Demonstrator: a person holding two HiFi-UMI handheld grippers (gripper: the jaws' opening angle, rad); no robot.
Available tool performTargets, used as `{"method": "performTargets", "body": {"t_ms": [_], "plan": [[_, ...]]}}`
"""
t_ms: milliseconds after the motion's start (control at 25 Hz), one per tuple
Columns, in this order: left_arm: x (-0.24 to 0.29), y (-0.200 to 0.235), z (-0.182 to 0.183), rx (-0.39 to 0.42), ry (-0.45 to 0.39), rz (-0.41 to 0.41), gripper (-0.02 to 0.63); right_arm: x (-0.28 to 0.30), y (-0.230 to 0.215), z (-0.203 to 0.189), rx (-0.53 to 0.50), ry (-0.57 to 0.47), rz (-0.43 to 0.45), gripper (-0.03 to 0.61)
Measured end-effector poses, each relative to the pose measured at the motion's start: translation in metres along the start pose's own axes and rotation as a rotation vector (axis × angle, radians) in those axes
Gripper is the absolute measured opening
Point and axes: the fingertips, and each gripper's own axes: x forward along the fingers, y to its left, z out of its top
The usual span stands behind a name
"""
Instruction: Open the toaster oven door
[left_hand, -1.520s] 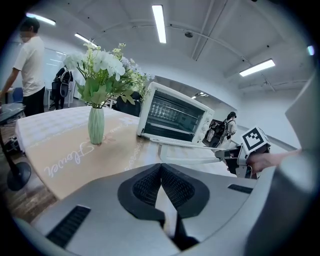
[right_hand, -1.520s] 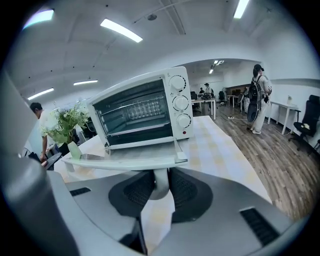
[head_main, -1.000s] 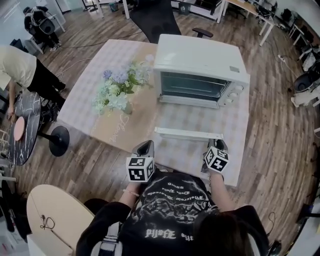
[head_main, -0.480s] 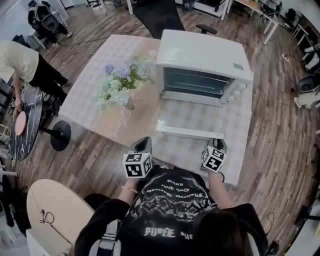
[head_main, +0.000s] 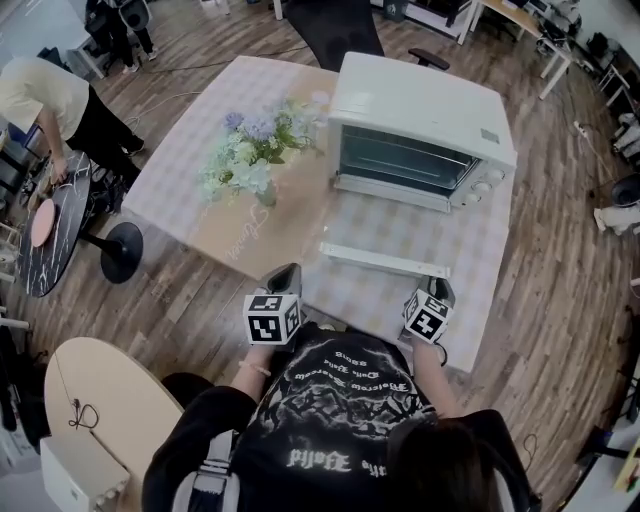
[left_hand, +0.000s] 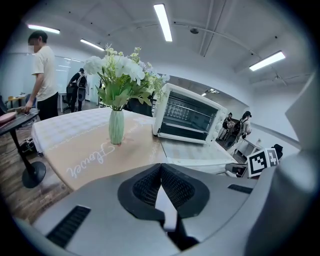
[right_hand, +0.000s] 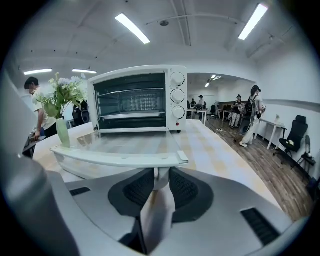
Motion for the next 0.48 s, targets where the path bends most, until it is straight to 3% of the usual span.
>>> {"method": "performTargets", "body": {"t_ms": [240,480], "plan": [[0.000,0.000,-0.002,-0.002,-0.001,-0.004,0.020,-0.002,0.002,-0.007,-0.042,0.043,0.001,0.098],[-0.001,-0.001,-0.002,-0.003,-0.009,-0.004,0.018,-0.011,0.000,-0.012,-0.010,0.040,0.027,0.092]]}}
